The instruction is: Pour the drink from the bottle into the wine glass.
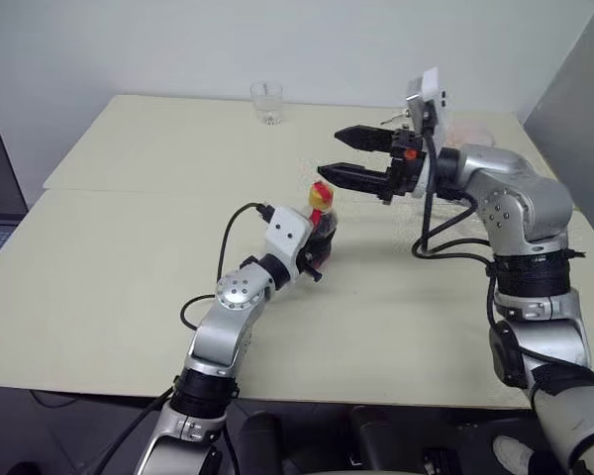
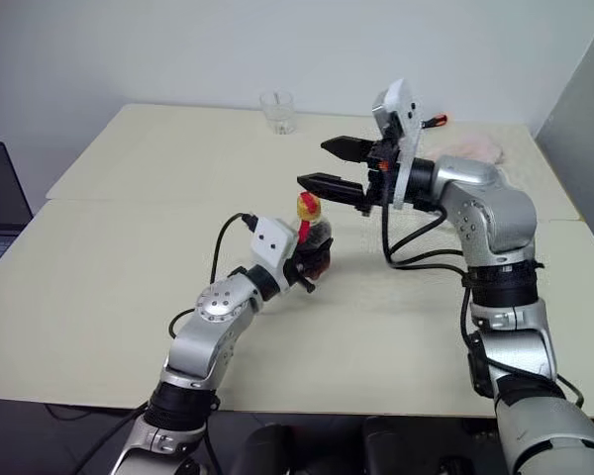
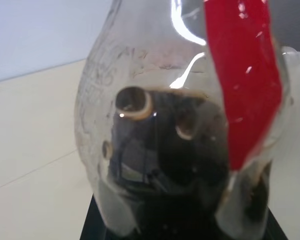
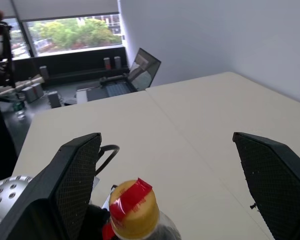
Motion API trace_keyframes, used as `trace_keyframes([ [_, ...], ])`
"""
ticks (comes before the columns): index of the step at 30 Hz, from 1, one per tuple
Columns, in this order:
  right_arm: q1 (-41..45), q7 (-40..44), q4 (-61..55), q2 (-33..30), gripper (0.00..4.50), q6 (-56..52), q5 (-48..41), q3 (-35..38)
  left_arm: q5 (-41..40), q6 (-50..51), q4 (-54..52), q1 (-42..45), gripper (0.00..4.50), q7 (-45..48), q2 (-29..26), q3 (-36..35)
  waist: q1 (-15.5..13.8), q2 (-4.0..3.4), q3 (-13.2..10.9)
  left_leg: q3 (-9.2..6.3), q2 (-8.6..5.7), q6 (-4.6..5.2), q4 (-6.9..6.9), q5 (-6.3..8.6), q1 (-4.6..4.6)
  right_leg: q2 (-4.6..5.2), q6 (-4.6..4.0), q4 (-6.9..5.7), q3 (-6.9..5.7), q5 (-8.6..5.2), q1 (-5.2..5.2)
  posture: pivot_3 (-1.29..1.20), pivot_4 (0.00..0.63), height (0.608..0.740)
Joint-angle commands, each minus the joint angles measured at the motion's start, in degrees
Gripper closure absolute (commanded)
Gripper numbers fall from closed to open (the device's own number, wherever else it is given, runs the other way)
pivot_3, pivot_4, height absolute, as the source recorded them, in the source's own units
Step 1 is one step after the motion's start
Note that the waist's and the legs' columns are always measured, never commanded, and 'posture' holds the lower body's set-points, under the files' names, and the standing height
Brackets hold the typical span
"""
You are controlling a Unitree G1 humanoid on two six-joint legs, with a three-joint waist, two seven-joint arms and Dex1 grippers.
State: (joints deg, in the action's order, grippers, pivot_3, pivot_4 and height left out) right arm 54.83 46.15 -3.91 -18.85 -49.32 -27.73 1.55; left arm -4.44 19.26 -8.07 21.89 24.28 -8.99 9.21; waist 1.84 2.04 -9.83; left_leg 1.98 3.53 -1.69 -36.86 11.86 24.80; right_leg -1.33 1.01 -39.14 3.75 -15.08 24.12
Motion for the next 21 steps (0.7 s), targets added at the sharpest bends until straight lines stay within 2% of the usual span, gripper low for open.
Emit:
trace_keyframes([
  [1,-0.6,-12.7,-9.5,3.0,0.00,-7.3,0.0,2.8,-0.8,-3.1,-0.5,0.5,3.46,-1.1,1.2,-1.0,-0.1,0.00,0.0,-0.01,0.00,0.00,-0.01,0.00,0.01,0.01,0.00,0.00,0.00,0.00,0.00,0.00,0.150,0.740],
  [8,-4.6,-26.4,-19.4,7.6,0.00,-16.8,0.7,0.6,-1.2,-5.2,1.4,0.7,3.47,-1.6,2.8,-1.4,-0.1,0.00,0.0,0.02,-0.02,0.00,-0.02,0.00,0.03,0.10,0.01,0.04,-0.01,0.00,0.00,0.00,0.150,0.740],
  [21,-8.0,-33.9,-22.7,11.7,0.00,-21.1,-0.2,-0.2,-1.0,-6.9,3.3,1.1,3.47,-0.8,3.5,-0.9,0.0,0.00,0.0,0.02,-0.03,0.00,-0.01,0.00,0.03,0.00,0.02,0.06,-0.09,-0.01,0.00,0.00,0.150,0.740],
])
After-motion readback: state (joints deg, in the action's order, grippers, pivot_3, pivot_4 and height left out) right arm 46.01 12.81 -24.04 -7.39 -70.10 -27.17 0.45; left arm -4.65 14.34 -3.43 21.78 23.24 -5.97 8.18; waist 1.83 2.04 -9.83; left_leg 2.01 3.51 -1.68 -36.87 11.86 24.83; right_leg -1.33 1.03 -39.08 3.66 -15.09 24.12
